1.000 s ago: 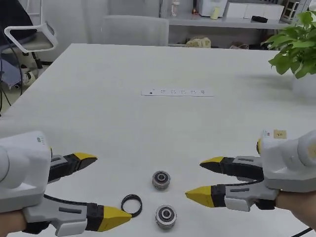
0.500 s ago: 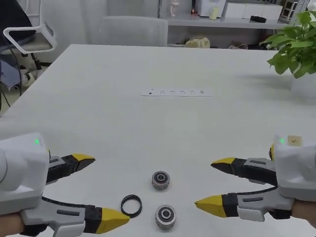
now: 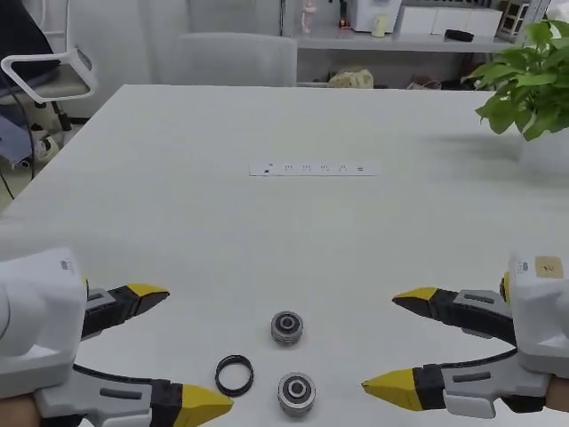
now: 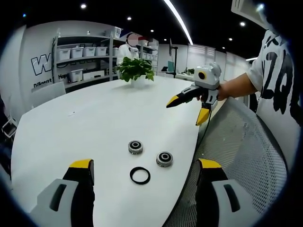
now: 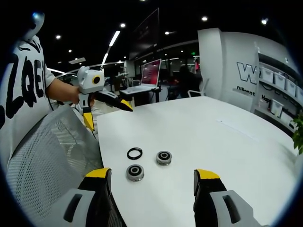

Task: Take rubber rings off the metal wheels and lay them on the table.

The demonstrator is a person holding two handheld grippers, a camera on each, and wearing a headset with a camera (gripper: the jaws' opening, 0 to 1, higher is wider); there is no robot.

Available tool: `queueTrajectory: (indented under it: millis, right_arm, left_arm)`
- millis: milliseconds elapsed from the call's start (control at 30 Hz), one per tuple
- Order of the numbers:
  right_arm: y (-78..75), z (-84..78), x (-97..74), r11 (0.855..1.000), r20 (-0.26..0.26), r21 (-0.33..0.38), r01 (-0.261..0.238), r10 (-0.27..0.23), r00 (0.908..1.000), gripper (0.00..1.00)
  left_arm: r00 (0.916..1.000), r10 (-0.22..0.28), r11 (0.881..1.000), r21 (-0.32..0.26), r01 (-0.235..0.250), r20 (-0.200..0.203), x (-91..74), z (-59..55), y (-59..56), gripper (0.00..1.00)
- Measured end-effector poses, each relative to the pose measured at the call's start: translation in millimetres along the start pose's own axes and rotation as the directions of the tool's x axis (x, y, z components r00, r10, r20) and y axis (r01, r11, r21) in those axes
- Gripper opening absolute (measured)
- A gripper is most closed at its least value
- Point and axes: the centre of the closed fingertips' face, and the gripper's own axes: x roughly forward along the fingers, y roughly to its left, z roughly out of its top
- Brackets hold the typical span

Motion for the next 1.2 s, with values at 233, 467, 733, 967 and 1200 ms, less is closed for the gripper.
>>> queueTrajectory:
  millis: [233, 467, 733, 967, 1200]
  right_arm:
    - [2.4, -3.4, -1.0, 1.000, -0.005, -0.013, 0.004, -0.004, 1.0000, 0.71]
    - [3.1, -3.4, -0.8, 1.000, 0.004, -0.006, 0.014, -0.014, 0.9999, 0.72]
    - [3.6, -5.0, -0.3, 1.000, 0.001, -0.008, 0.014, -0.014, 0.9999, 0.72]
    - [3.5, -4.5, -0.6, 1.000, 0.004, -0.007, 0.016, -0.016, 0.9999, 0.73]
    - [3.7, -4.5, -0.5, 1.000, 0.004, -0.007, 0.015, -0.015, 0.9999, 0.73]
  left_arm:
    - [1.0000, -0.002, 1.000, -0.008, 0.002, 0.003, 0.0, -1.9, -4.5, 0.87]
    - [1.0000, 0.004, 1.000, -0.016, -0.004, 0.007, -1.0, -5.1, -6.8, 0.87]
    - [0.9999, 0.011, 1.000, -0.021, -0.011, 0.013, -1.5, -6.1, -7.6, 0.87]
    - [0.9998, 0.012, 1.000, -0.015, -0.012, 0.012, -1.8, -5.5, -7.7, 0.87]
    - [0.9998, 0.016, 1.000, -0.015, -0.016, 0.014, -2.9, -5.1, -6.9, 0.87]
